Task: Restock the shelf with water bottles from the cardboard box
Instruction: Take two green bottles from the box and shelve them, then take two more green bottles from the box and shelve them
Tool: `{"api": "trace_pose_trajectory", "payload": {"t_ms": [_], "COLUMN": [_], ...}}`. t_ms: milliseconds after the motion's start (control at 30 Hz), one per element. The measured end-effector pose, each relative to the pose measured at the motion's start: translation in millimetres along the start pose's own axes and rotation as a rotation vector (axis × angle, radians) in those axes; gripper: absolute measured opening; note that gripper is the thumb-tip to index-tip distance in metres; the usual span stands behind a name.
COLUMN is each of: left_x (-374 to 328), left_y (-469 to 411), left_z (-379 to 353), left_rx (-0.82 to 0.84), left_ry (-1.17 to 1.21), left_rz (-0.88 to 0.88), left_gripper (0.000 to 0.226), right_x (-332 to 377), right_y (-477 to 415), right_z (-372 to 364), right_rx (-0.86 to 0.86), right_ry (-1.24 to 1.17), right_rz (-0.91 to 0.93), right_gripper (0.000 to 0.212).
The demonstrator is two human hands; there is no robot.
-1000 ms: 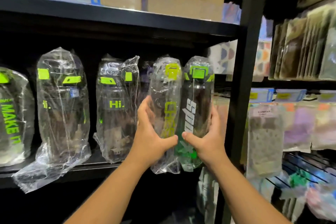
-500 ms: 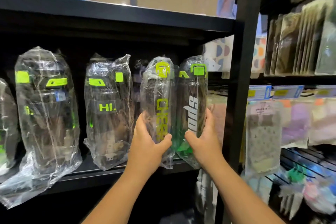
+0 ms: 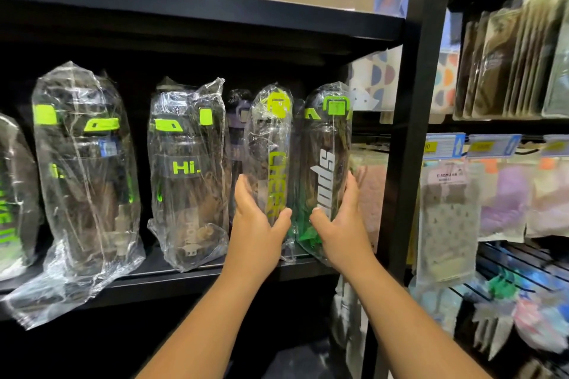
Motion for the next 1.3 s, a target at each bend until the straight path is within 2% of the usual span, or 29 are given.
{"api": "trace_pose_trajectory", "payload": {"t_ms": [367, 500, 600, 667, 733, 800, 867, 1033, 1200, 1300], "left_x": [2.0, -2.6, -1.7, 6.8, 21.3, 37.4, 49.9, 70.6, 105.2, 133.3], "left_y": [-1.9, 11.5, 39.7, 67.9, 92.2, 106.0, 112.3, 124.6, 140.3, 150.5], "left_z": [1.6, 7.1, 14.2, 21.9, 29.6, 36.6, 43.8, 57.2, 67.1, 77.0], "left_rx": [0.018, 0.038, 0.071, 0.107, 0.128, 0.207, 0.258, 0.274, 0.319, 0.385], "left_ry": [0.003, -0.145, -0.260, -0.435, -0.736, -0.971, -1.096, -1.183, -1.149, -1.104], "left_rz": [0.058, 0.012, -0.082, -0.158, -0.251, -0.279, -0.288, -0.337, -0.390, -0.360], "left_gripper": [0.108, 0.123, 0.118, 0.106, 0.092, 0.089, 0.090, 0.087, 0.082, 0.082], "right_x": [-4.6, -8.3, -12.4, -15.0, -15.5, -13.9, -10.5, -8.4, -26.6, -36.0], "right_y": [-0.7, 0.1, -0.6, -0.6, -0.4, 1.1, 4.6, 35.4, 89.7, 122.0], "right_z": [0.6, 1.5, 1.3, 2.4, 3.4, 3.0, 1.1, -1.5, -9.9, -14.4], "right_rx": [0.016, 0.017, 0.015, 0.012, 0.012, -0.001, -0.015, 0.010, 0.033, 0.085], "right_ry": [0.064, 0.081, 0.085, 0.091, 0.105, 0.121, 0.147, 0.382, 0.786, 0.885], "right_rz": [0.002, -0.010, -0.027, -0.042, -0.051, -0.055, -0.046, -0.035, 0.038, 0.010], "right_gripper": [0.091, 0.089, 0.089, 0.092, 0.095, 0.096, 0.097, 0.103, 0.098, 0.095]}}
Point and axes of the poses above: each hand's wrist, its own y-axis away from the middle knuckle, its own z-axis out of the back of the hand, x = y × z, the point moved 1 cm from there along -y, towards the middle knuckle
